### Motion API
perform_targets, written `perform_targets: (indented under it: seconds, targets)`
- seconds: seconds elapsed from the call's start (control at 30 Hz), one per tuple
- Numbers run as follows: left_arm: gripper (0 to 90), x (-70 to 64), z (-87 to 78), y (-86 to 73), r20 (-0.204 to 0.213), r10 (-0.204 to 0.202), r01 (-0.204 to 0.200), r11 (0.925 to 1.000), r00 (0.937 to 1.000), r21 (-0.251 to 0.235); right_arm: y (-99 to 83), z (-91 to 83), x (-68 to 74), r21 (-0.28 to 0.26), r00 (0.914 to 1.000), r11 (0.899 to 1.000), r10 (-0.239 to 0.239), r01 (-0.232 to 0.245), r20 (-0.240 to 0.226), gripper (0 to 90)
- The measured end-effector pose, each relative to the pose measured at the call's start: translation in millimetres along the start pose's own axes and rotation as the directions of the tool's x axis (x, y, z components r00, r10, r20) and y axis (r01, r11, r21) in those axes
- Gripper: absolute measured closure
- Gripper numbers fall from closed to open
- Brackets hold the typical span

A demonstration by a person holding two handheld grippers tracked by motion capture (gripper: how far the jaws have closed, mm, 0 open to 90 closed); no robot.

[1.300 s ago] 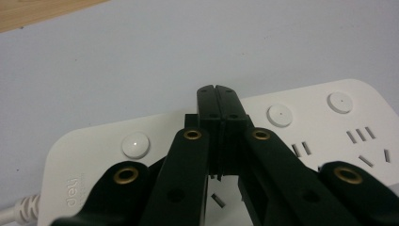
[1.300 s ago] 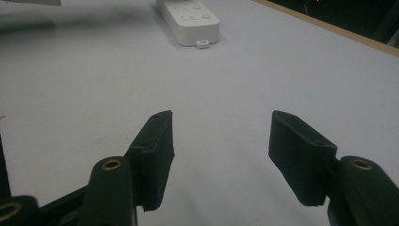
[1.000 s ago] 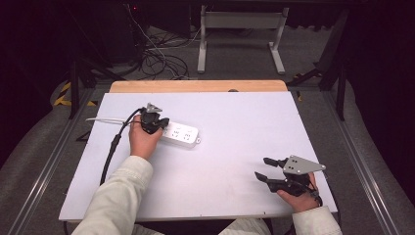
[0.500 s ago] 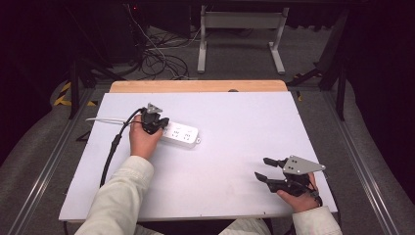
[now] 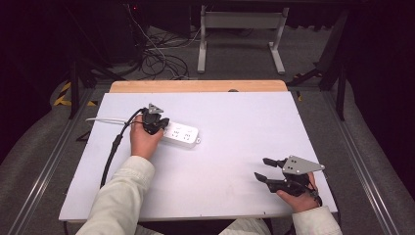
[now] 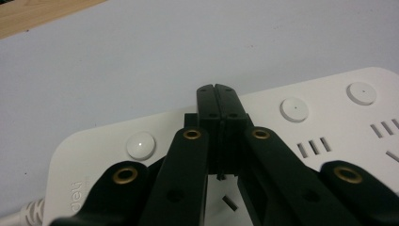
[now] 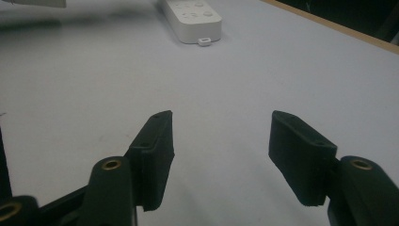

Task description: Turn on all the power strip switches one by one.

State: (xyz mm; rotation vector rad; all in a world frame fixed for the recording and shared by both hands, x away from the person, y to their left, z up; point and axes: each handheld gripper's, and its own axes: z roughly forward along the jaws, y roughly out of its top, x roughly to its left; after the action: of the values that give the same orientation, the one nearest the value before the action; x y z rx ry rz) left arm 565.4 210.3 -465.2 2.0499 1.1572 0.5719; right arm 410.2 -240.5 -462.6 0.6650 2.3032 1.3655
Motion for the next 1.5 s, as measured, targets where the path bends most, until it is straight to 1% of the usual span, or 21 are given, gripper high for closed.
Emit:
perform_targets:
  seconds: [0.17, 0.27, 0.4, 0.6, 0.7, 0.73, 0.77, 0.8, 0.83, 0.87, 0.9, 0.93, 1.03, 1.17, 1.2, 1.23, 1.27, 1.3, 1.33, 1.37, 1.5]
  targets:
    - [89.9, -3.3, 0.3, 1.7, -0.021, 0.016, -0.016, 0.9997, 0.9997, 0.017, 0.0, 0.4, 0.2, 0.001, 1.0000, 1.000, 0.000, 0.000, -0.002, 41.0]
    - [90.0, -4.8, 0.6, 2.8, -0.026, 0.015, -0.014, 0.9996, 0.9996, 0.025, 0.0, 0.3, 0.3, 0.001, 1.0000, 1.000, 0.001, -0.001, -0.002, 41.0]
    - [90.0, -7.3, 1.1, 4.2, -0.044, 0.043, -0.041, 0.9985, 0.9981, 0.036, -0.1, 0.3, 0.2, 0.001, 1.0000, 1.000, 0.003, -0.003, -0.004, 41.0]
    - [90.0, -5.6, 1.8, 5.5, -0.022, 0.013, -0.012, 0.9987, 0.9997, 0.049, -0.3, 0.6, 0.1, 0.001, 1.0000, 1.000, 0.006, -0.006, -0.006, 41.0]
    - [90.0, -8.7, 2.1, 6.7, -0.040, 0.040, -0.038, 0.9976, 0.9984, 0.058, -0.4, 0.2, 0.0, 0.003, 0.9999, 1.000, 0.008, -0.008, -0.006, 41.0]
    - [90.0, -8.4, 2.3, 6.9, -0.039, 0.037, -0.035, 0.9979, 0.9985, 0.054, -0.4, 0.2, 0.0, 0.003, 0.9999, 1.000, 0.008, -0.008, -0.006, 41.0]
    - [90.0, -6.2, -0.3, 7.9, -0.052, 0.029, -0.027, 0.9990, 0.9982, 0.036, -0.4, -0.2, -0.3, -0.002, 0.9999, 1.000, 0.010, -0.010, -0.005, 41.0]
    - [90.0, -6.2, -0.3, 7.9, -0.052, 0.029, -0.027, 0.9990, 0.9982, 0.036, -0.5, -0.5, -0.4, -0.004, 0.9999, 1.000, 0.010, -0.010, -0.004, 41.0]
    - [90.0, -4.1, -5.7, 9.1, -0.020, -0.028, 0.027, 0.9992, 0.9994, -0.028, -0.5, -0.9, -0.5, -0.006, 0.9999, 1.000, 0.010, -0.010, -0.003, 41.0]
    - [89.9, -4.1, -5.7, 9.1, -0.020, -0.028, 0.027, 0.9992, 0.9994, -0.028, -0.5, -1.3, -0.8, -0.005, 1.0000, 1.000, 0.009, -0.009, -0.001, 41.0]
    - [89.9, -4.9, -8.1, 11.7, 0.001, -0.038, 0.038, 0.9982, 0.9993, -0.047, -0.5, -1.3, -0.8, -0.005, 1.0000, 1.000, 0.009, -0.009, -0.001, 41.0]
    - [90.0, -6.6, -11.0, 14.8, 0.012, -0.037, 0.038, 0.9972, 0.9993, -0.065, -0.8, -0.9, -1.8, -0.007, 0.9999, 1.000, 0.014, -0.014, -0.002, 41.0]
    - [89.9, -13.1, -17.0, 21.4, 0.044, -0.025, 0.029, 0.9961, 0.9987, -0.083, -0.5, 0.1, -1.2, -0.003, 0.9999, 1.000, 0.013, -0.013, -0.003, 41.0]
    - [89.9, -19.8, -15.0, 20.7, 0.056, -0.001, 0.005, 0.9975, 0.9984, -0.071, -0.5, -0.9, -1.1, -0.006, 0.9999, 1.000, 0.011, -0.011, -0.002, 41.0]
    - [89.9, -21.4, -13.9, 19.9, 0.062, -0.003, 0.007, 0.9978, 0.9981, -0.066, -0.5, -1.2, -1.1, -0.007, 0.9999, 1.000, 0.011, -0.011, -0.002, 41.0]
    - [89.9, -21.8, -13.0, 19.5, 0.055, 0.009, -0.005, 0.9978, 0.9984, -0.066, -0.5, -1.5, -0.5, -0.007, 0.9999, 1.000, 0.011, -0.011, 0.001, 41.0]
    - [89.9, -23.6, -11.8, 18.7, 0.068, 0.002, 0.002, 0.9981, 0.9977, -0.061, -0.5, -1.5, -0.5, -0.007, 0.9999, 1.000, 0.011, -0.011, 0.001, 41.0]
    - [89.9, -24.2, -10.8, 18.5, 0.067, 0.011, -0.007, 0.9982, 0.9977, -0.060, -0.5, -1.5, -0.5, -0.007, 0.9999, 1.000, 0.011, -0.011, 0.000, 41.0]
    - [89.9, -25.6, -9.8, 18.0, 0.076, 0.003, 0.002, 0.9982, 0.9971, -0.060, -0.5, -1.4, -0.5, -0.007, 0.9999, 1.000, 0.012, -0.012, 0.000, 41.0]
    - [89.9, -26.3, -8.9, 17.8, 0.084, 0.006, -0.001, 0.9984, 0.9965, -0.057, -0.5, -1.2, -0.7, -0.006, 0.9999, 1.000, 0.011, -0.011, -0.001, 41.0]
    - [89.9, -29.1, -4.4, 16.3, 0.088, 0.017, -0.013, 0.9988, 0.9959, -0.046, -0.4, -1.4, -0.7, -0.007, 0.9999, 1.000, 0.011, -0.011, -0.001, 41.0]
